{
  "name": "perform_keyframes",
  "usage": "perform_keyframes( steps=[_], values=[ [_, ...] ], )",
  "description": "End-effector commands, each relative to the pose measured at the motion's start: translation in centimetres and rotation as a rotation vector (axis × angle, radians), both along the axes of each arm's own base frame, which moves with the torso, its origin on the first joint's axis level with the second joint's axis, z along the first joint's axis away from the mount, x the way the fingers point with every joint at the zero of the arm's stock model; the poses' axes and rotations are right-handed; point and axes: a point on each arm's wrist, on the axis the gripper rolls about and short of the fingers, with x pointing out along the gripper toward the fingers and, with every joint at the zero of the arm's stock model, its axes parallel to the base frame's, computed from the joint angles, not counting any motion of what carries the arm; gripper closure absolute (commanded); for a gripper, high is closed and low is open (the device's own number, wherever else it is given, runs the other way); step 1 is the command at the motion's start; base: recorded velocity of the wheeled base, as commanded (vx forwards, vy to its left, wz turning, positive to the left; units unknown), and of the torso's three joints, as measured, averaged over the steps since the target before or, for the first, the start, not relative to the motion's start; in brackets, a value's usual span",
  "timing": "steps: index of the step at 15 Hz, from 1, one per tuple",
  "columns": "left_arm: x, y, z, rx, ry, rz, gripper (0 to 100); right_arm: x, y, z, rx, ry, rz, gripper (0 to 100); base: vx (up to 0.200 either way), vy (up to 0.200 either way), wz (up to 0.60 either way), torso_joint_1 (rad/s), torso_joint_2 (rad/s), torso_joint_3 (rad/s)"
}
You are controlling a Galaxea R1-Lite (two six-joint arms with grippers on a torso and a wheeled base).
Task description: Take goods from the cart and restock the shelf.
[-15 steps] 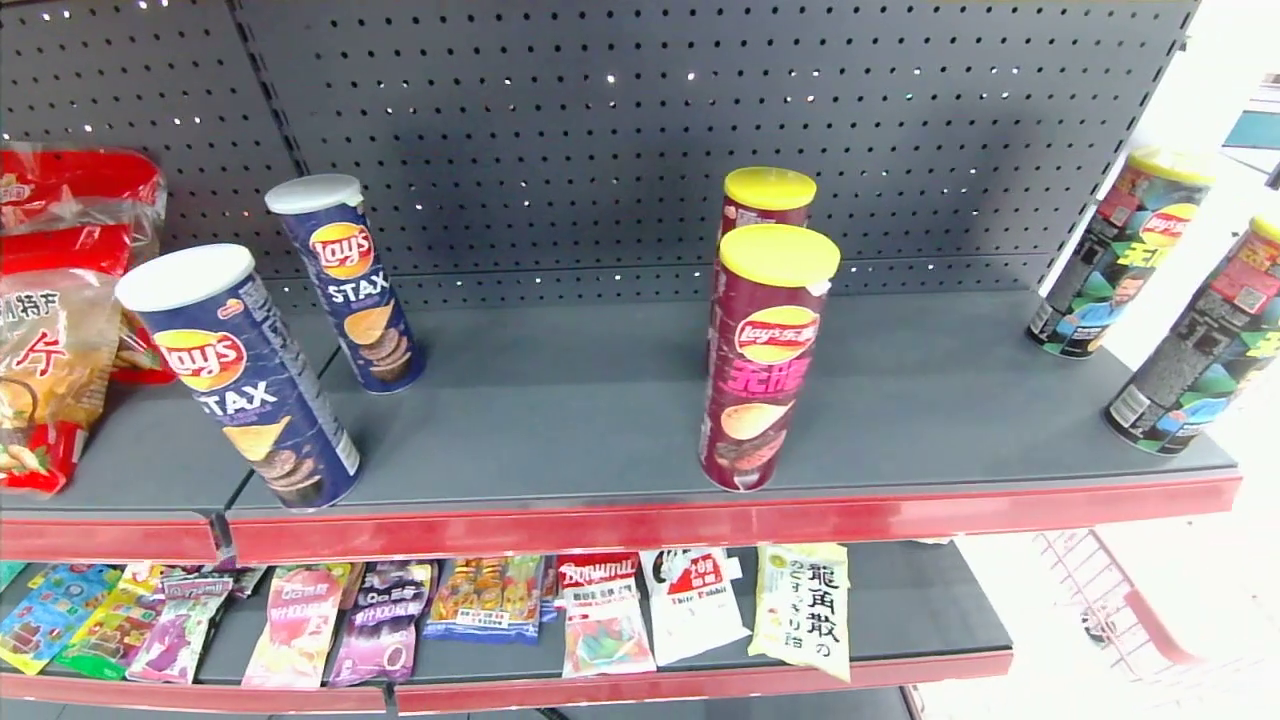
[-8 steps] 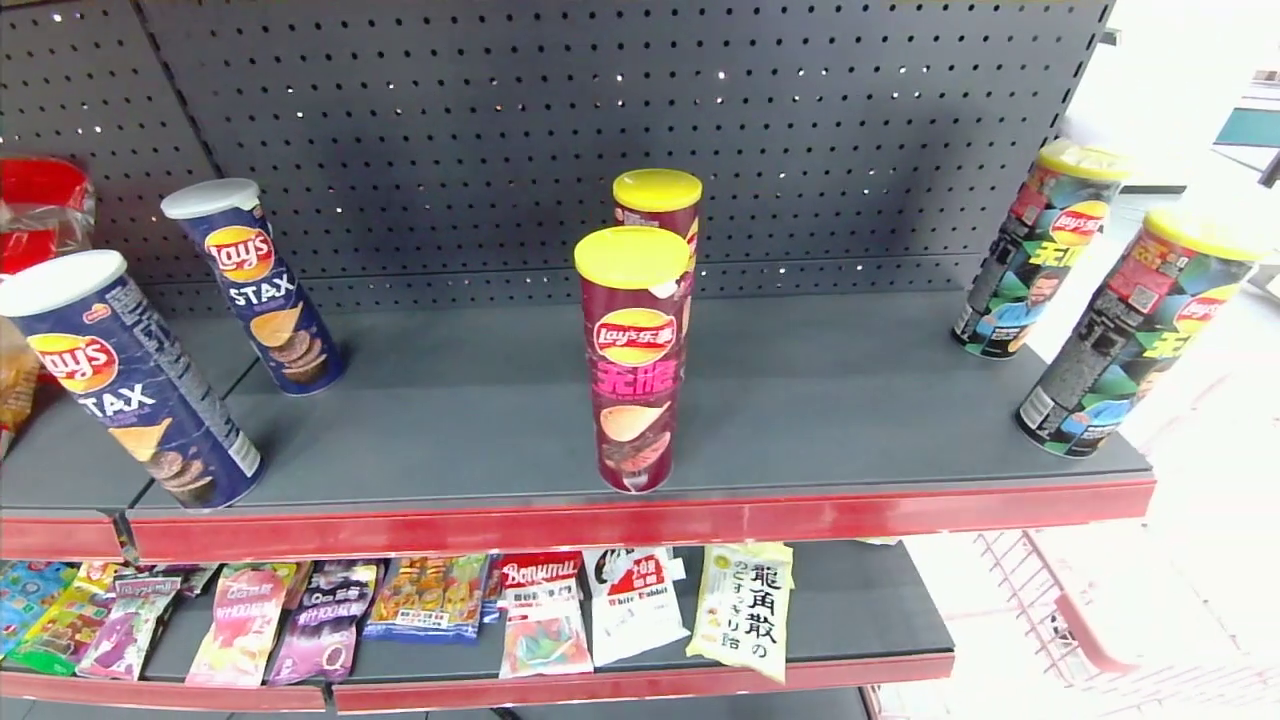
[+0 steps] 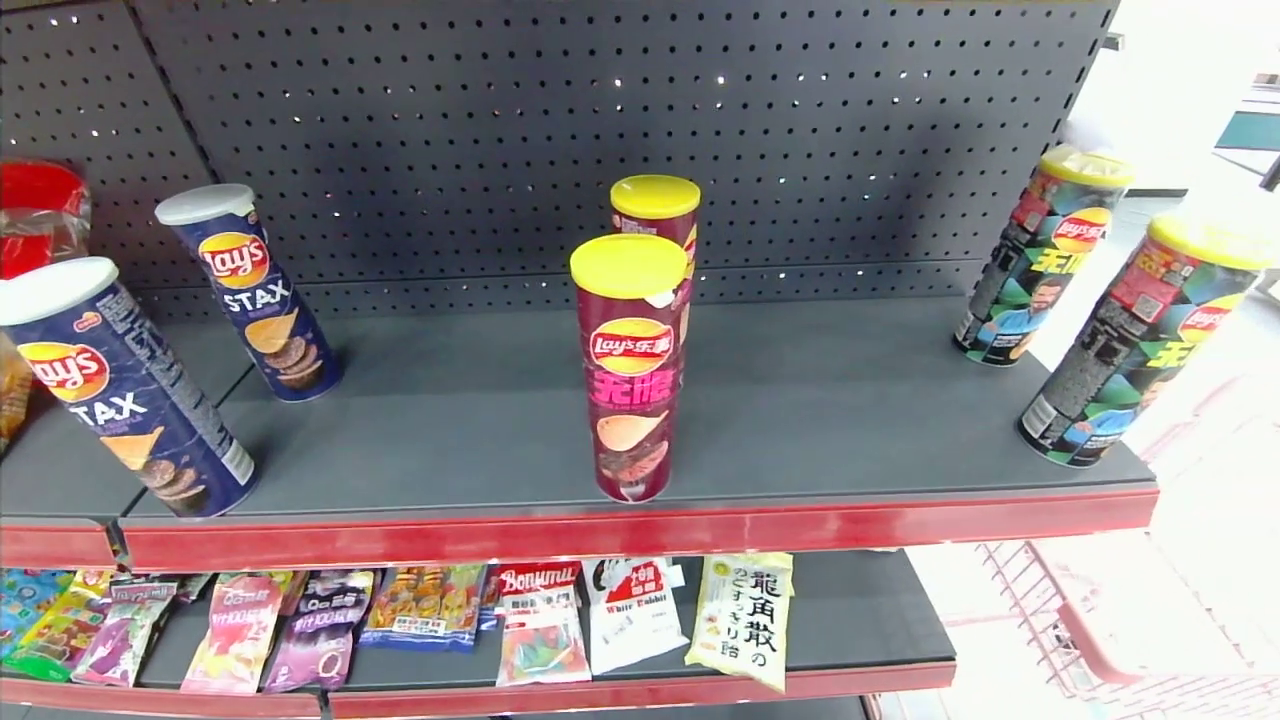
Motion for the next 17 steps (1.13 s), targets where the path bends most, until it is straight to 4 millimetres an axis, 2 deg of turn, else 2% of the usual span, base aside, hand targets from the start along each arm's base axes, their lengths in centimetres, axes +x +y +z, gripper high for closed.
perform_keyframes(
  steps=[1, 3, 17],
  values=[
    [0.00, 0.00, -0.01, 0.000, 0.001, -0.002, 0, 0.00, 0.00, 0.00, 0.000, 0.000, 0.000, 0, 0.000, 0.200, 0.00, 0.002, 0.00, 0.002],
    [0.00, 0.00, -0.01, 0.000, 0.001, -0.002, 0, 0.00, 0.00, 0.00, 0.000, 0.000, 0.000, 0, 0.000, 0.200, 0.00, 0.015, 0.01, 0.000],
    [0.00, 0.00, -0.01, 0.000, 0.001, 0.000, 0, 0.00, 0.00, 0.00, -0.003, 0.000, -0.002, 0, 0.000, 0.000, 0.00, 0.000, 0.00, 0.000]
  ],
)
